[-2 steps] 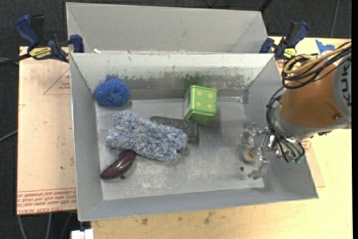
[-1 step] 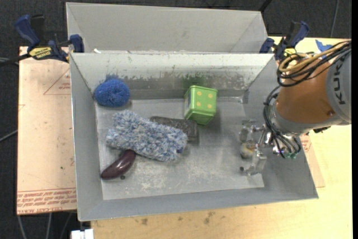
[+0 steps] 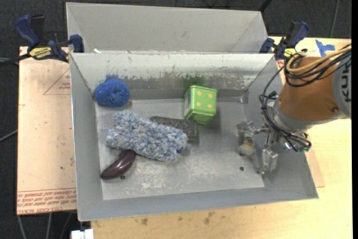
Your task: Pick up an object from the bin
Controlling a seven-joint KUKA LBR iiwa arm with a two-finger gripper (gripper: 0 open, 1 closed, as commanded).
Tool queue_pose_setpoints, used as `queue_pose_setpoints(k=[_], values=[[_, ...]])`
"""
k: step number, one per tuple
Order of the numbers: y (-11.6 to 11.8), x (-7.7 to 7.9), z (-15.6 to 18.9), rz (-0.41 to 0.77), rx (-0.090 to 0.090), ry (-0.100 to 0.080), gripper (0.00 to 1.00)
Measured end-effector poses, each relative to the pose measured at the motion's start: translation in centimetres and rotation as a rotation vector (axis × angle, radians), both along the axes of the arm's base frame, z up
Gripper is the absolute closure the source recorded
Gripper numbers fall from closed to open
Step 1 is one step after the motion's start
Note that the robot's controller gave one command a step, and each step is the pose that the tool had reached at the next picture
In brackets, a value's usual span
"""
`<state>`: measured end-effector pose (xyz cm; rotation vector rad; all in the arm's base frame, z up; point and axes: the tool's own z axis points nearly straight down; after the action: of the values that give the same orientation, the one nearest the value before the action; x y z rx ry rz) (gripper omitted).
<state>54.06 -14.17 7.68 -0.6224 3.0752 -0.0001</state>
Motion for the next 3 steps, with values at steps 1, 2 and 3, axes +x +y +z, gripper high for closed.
queue_pose_setpoints(k=[1,2,3], values=[[-0.58,0.51,-0.65,0.189,0.009,0.003,1.0],[-0.58,0.51,-0.65,0.189,0.009,0.003,1.0],[-0.54,0.5,-0.57,0.191,0.008,0.003,1.0]])
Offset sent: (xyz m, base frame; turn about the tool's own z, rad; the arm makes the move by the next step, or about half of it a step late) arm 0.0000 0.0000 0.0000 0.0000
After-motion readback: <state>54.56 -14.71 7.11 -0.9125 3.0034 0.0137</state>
